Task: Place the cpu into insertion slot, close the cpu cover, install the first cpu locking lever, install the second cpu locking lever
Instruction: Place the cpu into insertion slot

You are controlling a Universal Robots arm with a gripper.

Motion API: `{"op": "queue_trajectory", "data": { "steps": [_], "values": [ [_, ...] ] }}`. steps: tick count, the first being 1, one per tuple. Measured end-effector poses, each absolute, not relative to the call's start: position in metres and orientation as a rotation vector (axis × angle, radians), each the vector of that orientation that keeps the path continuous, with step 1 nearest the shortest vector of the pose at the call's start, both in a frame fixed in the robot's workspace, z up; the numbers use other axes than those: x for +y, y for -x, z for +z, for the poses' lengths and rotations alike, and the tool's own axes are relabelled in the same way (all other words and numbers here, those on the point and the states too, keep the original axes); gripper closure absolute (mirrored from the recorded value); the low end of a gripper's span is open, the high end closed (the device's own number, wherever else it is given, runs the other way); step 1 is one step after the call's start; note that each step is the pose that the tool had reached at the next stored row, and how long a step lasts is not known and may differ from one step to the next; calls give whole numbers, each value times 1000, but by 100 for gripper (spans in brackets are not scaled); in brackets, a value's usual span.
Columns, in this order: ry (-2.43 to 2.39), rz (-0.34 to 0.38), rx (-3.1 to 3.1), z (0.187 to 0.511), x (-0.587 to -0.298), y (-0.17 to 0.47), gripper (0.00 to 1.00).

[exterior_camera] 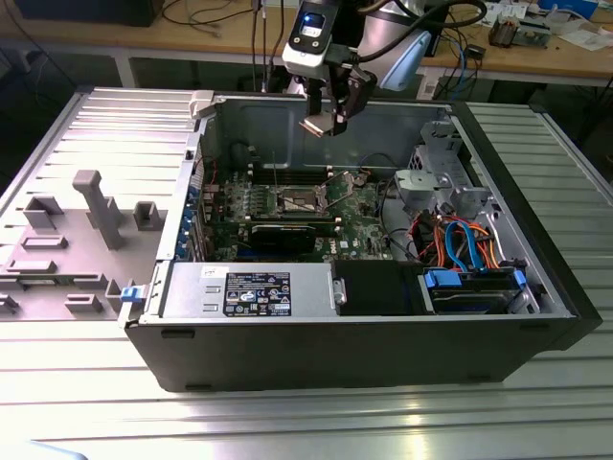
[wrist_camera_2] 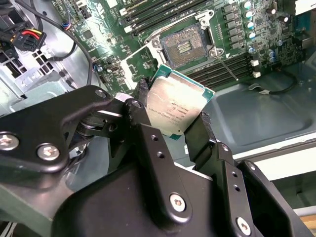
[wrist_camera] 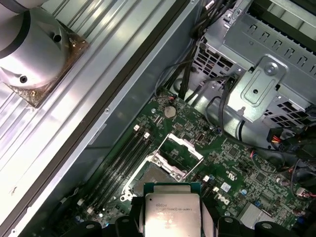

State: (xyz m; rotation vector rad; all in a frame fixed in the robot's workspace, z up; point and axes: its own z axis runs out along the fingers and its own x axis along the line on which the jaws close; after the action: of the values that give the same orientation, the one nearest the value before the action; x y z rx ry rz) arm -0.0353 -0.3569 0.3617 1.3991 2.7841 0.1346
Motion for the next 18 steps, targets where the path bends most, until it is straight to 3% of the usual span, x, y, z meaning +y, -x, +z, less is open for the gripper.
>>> {"op": "queue_trajectory", "data": {
  "steps": [18],
  "values": [
    [-1517, 133, 2717, 361, -357, 35, 45]
  ]
}}
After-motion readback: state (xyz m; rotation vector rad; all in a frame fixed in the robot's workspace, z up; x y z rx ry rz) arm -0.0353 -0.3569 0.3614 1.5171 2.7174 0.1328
